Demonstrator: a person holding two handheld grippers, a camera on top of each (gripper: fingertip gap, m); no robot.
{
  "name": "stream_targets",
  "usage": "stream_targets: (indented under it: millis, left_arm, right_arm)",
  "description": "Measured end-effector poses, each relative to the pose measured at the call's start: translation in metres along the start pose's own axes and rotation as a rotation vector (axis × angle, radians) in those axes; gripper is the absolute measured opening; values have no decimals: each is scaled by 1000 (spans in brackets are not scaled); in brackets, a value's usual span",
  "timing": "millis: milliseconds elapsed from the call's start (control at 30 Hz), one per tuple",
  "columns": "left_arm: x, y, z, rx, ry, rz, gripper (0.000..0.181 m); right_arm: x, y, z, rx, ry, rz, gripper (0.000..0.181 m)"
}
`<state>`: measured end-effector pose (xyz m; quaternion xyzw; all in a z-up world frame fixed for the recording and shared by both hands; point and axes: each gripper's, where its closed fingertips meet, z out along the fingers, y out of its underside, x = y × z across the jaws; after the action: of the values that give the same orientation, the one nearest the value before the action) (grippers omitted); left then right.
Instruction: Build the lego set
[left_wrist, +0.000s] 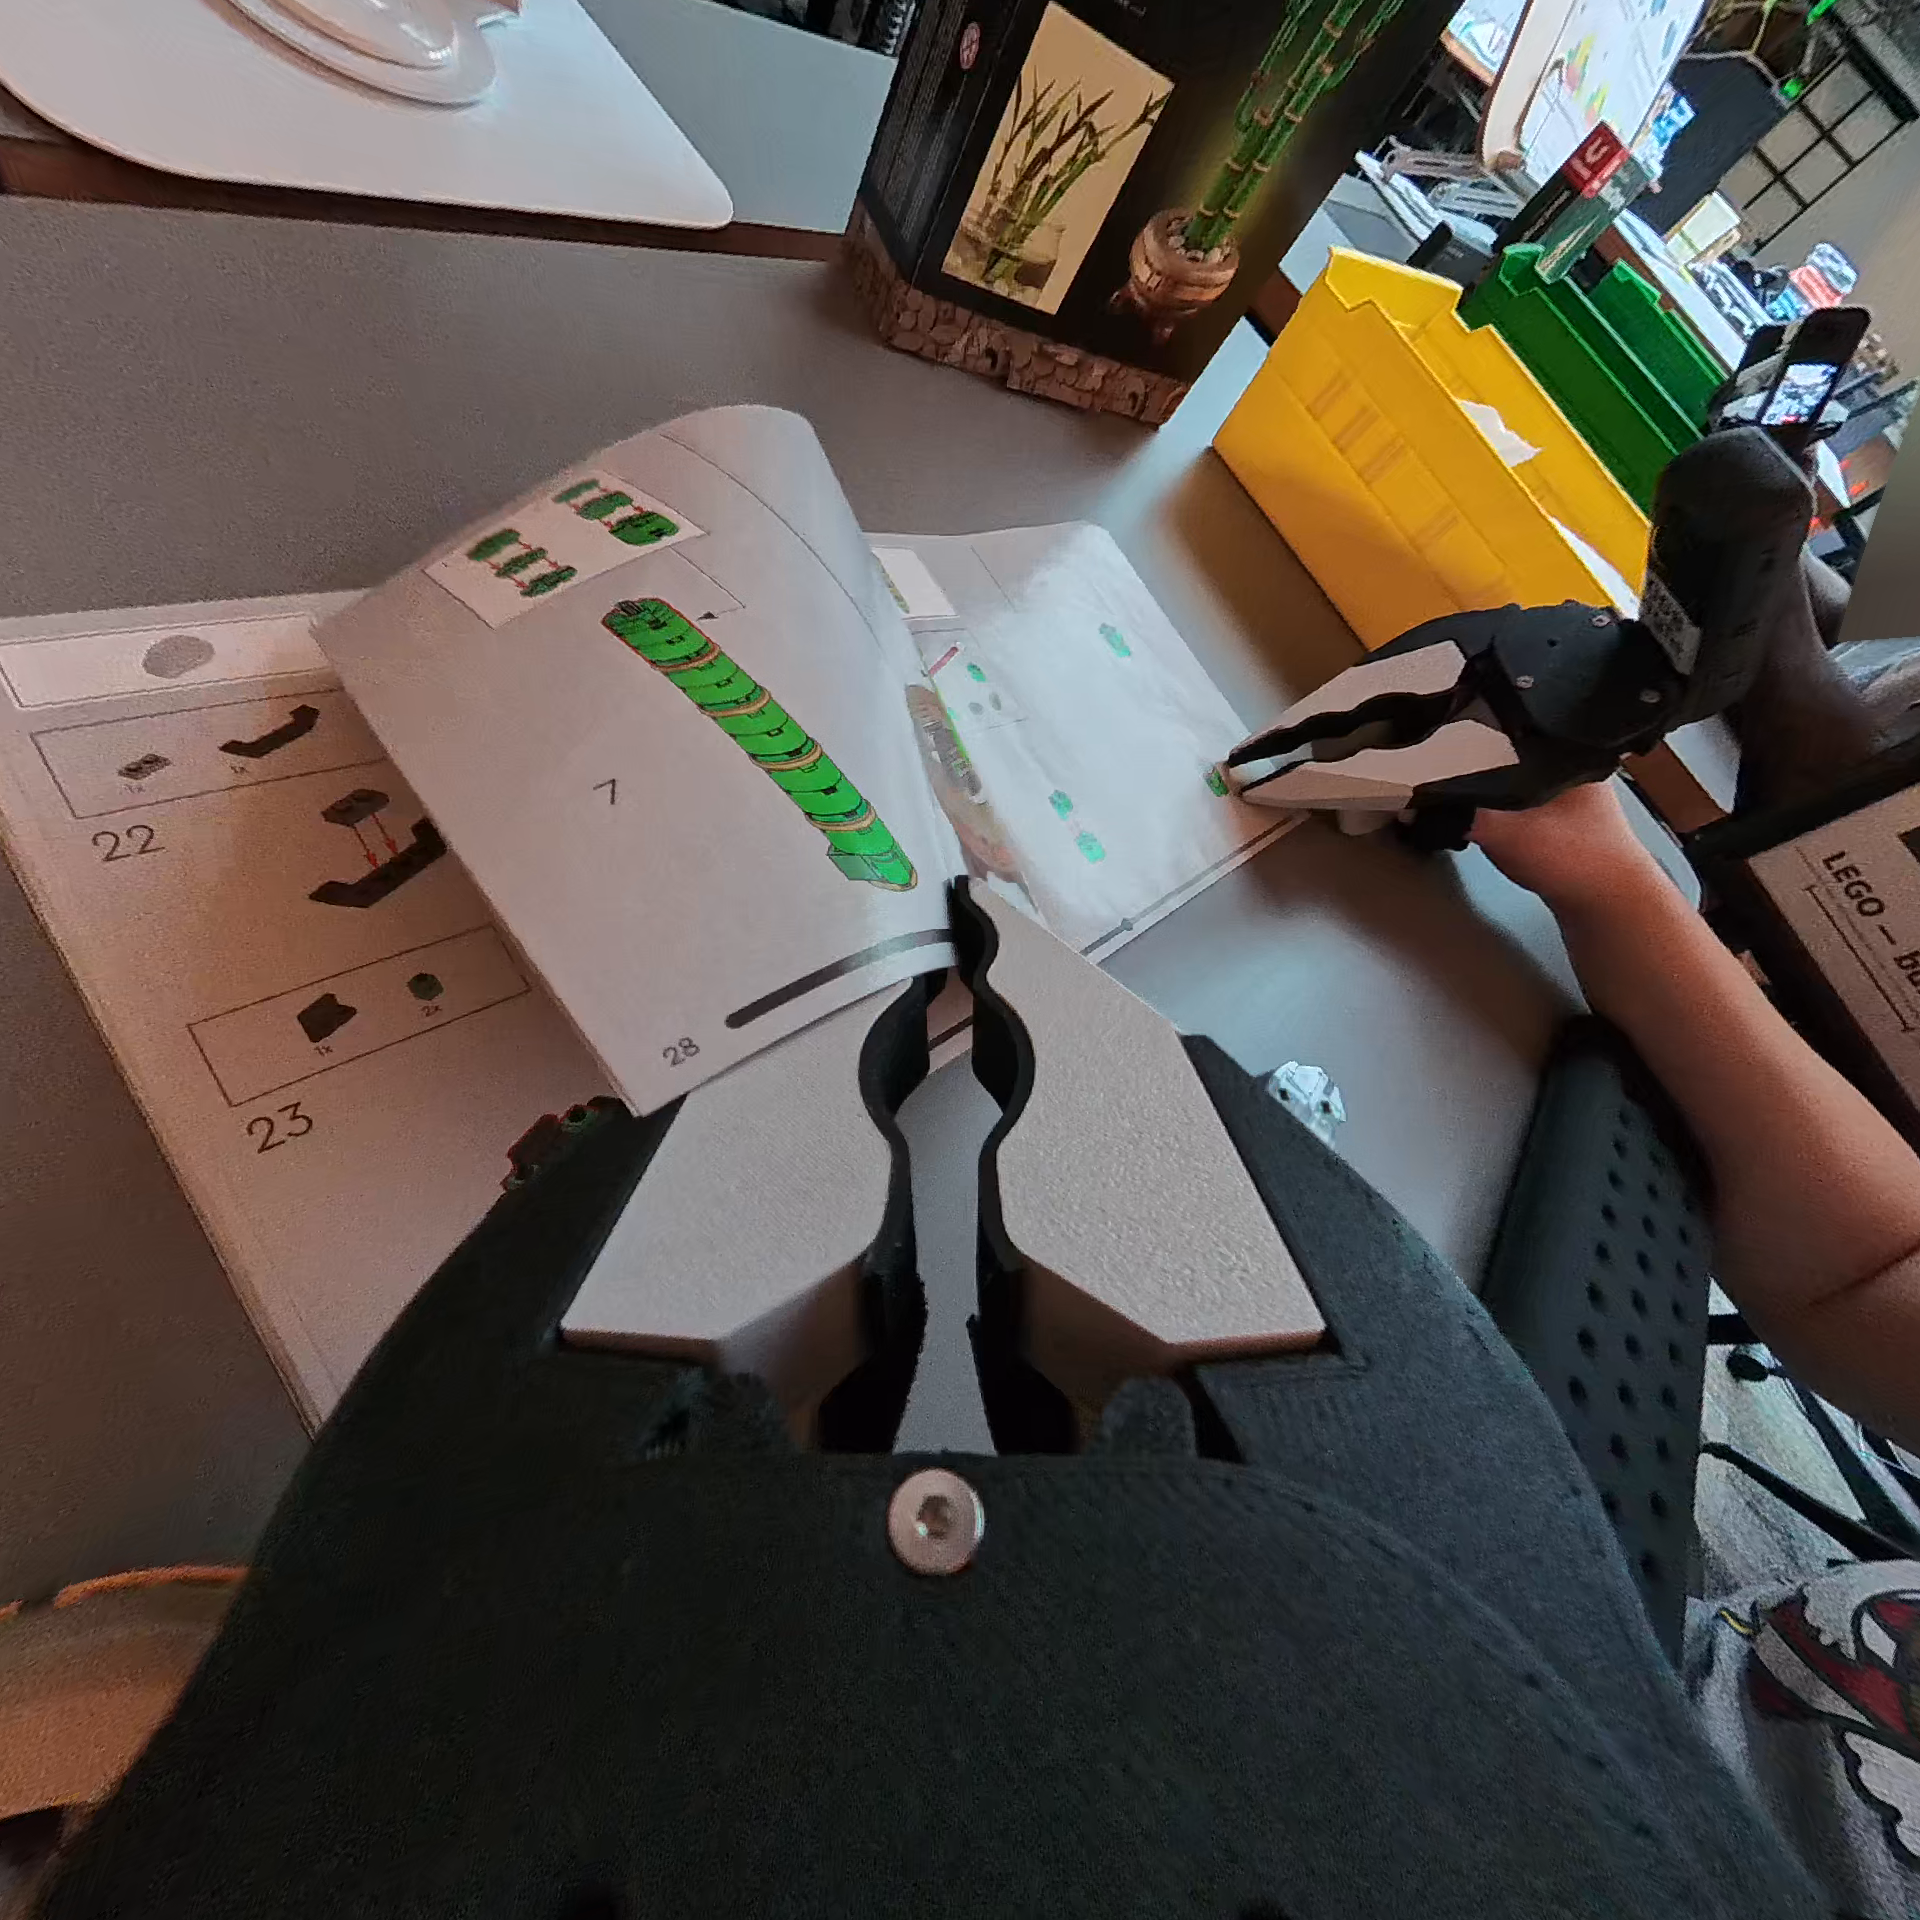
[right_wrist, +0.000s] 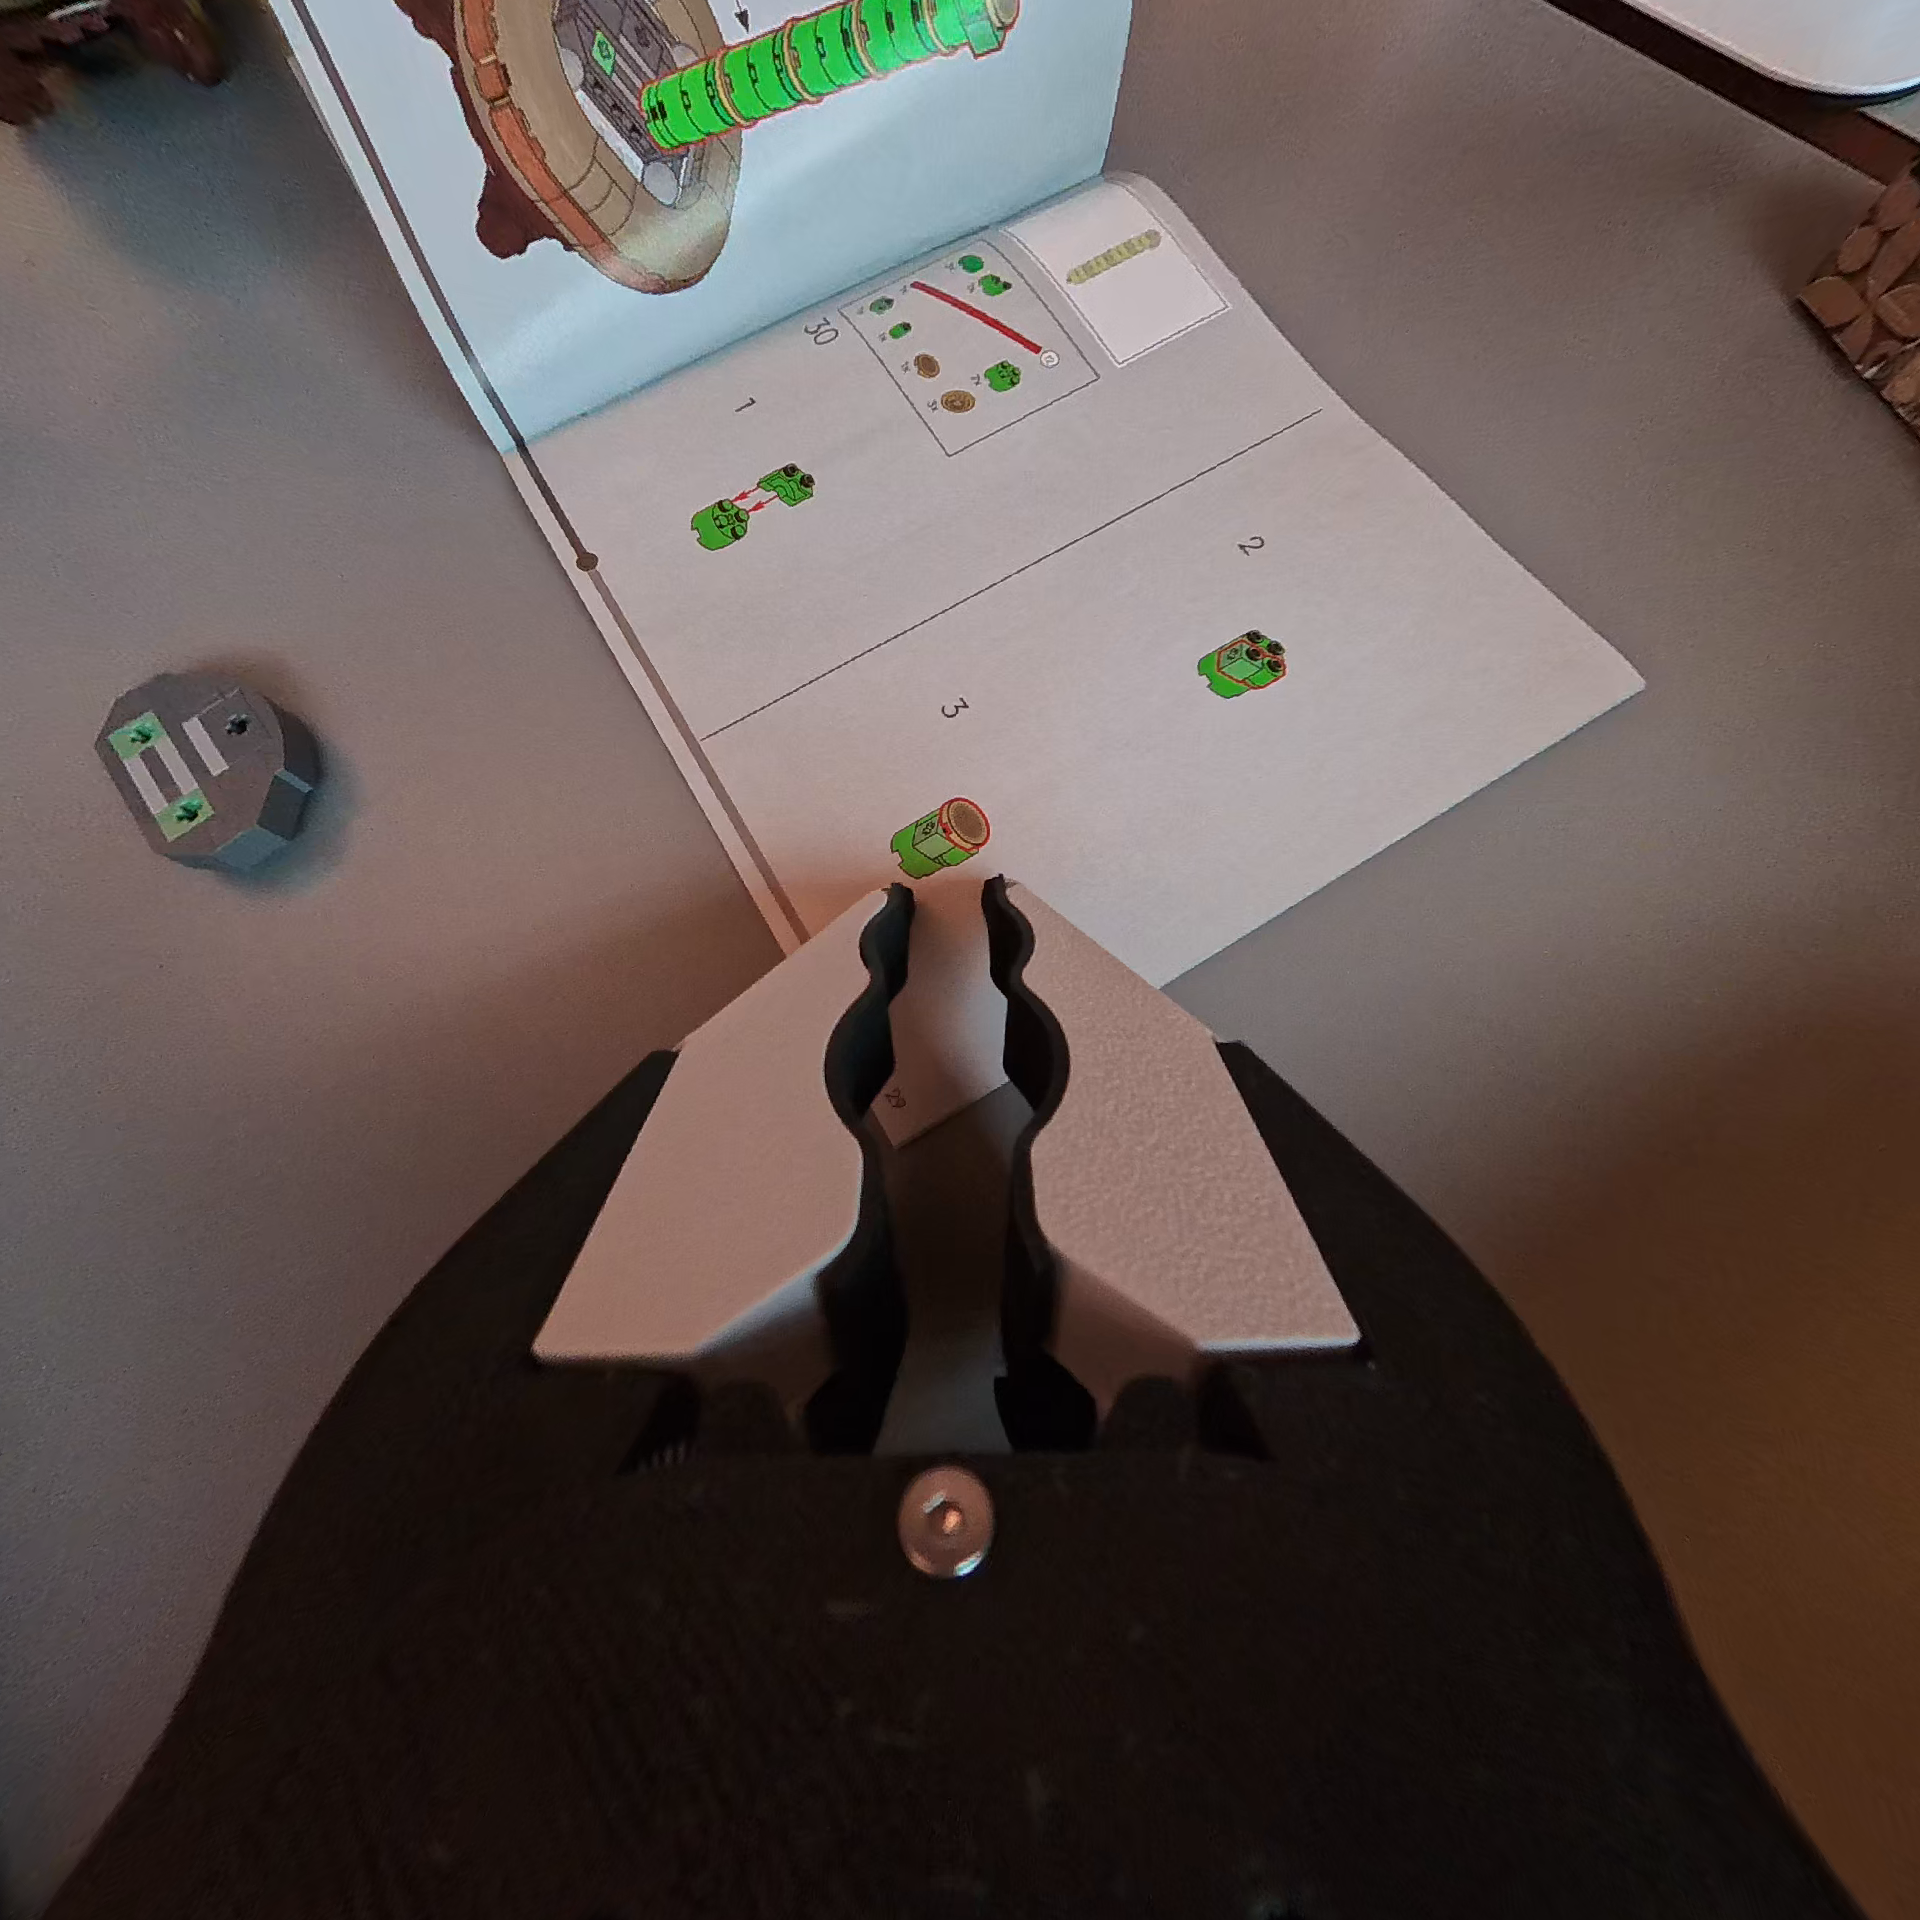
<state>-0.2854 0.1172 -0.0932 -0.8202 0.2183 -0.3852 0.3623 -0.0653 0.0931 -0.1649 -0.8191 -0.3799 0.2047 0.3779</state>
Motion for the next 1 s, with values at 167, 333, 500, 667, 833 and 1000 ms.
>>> stream_targets:
  millis: [167,333,500,667,833,1000]
  left_arm:
    - [-6,1,-2,-10,-39,-10,0]
    - [-12,4,-1,-21,-60,-19,0]
    - [-14,4,-1,-21,-57,-29,0]
    - [-16,5,-2,-22,-60,-40,0]
    - [-17,5,-2,-23,-48,-64,0]
    - [-13,4,0,-16,-29,-58,0]
  right_arm:
    - [0,0,0,0,-4,0,15]
    - [-1,0,0,0,-6,-3,16]
    - [-1,0,0,0,-5,-9,17]
    - [-1,0,0,0,-7,-7,17]
    - [-1,0,0,0,-9,-4,17]
    - [-2,0,0,1,-9,-5,17]
